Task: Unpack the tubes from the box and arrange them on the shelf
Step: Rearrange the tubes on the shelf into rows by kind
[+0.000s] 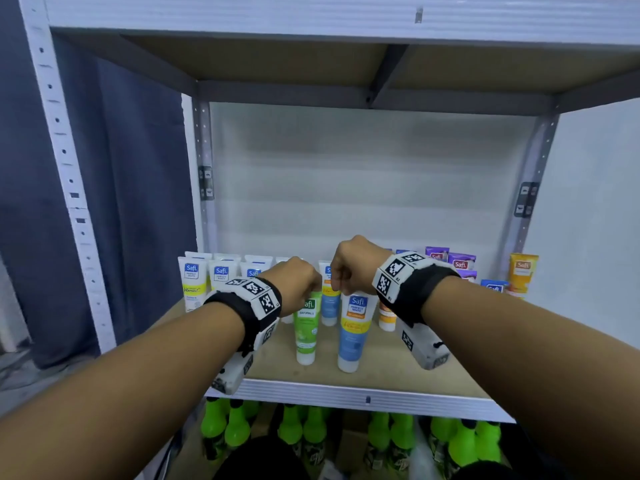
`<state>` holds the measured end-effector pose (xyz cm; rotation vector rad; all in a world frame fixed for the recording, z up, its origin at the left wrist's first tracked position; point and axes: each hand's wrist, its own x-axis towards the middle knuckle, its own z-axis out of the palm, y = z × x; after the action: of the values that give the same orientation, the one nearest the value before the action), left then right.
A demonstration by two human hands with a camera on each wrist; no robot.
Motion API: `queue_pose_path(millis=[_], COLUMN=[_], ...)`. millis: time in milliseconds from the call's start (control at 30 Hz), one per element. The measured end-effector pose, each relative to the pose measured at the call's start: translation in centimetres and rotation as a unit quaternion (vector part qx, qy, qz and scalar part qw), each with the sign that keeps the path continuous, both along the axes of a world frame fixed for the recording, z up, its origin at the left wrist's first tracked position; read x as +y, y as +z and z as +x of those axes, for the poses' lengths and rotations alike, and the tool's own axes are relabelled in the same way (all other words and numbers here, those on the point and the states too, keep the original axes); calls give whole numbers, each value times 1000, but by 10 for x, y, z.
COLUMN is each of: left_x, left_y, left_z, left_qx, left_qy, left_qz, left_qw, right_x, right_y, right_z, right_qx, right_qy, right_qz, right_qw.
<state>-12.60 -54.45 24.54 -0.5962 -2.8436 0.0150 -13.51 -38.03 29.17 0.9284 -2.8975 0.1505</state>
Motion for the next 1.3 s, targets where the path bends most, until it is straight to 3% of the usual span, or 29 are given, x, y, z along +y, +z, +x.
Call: queue_pose_path(millis=[200, 333, 533, 633, 767, 933, 1300], left_x=[-2, -7, -8, -6, -4, -8, -28], left_y=[-11, -26, -57, -66, -72, -78, -88], left_z=[7, 10, 19, 25, 27, 19, 0], left_qx=[-1, -9, -64, -85, -82, -89, -77], left_qy=[10, 29, 99, 99, 110, 113, 117], left_qz=[106, 233, 376, 365, 352, 374, 391], left_qw=[994, 972, 919, 922, 926, 916, 910], right_x=[4, 15, 34, 34, 26, 15, -21], right_y=[-16, -34, -82, -110, -131, -130, -138], right_z=[3, 5, 13, 13, 12, 9, -23], right_qx=[-4, 1, -72, -117, -127, -81, -50], right_qy=[-9, -42, -158, -191, -222, -224, -262], right_qz=[-63, -154, -365, -417, -427, -412, -414], right_qw=[998, 987, 915, 881, 867, 879, 871])
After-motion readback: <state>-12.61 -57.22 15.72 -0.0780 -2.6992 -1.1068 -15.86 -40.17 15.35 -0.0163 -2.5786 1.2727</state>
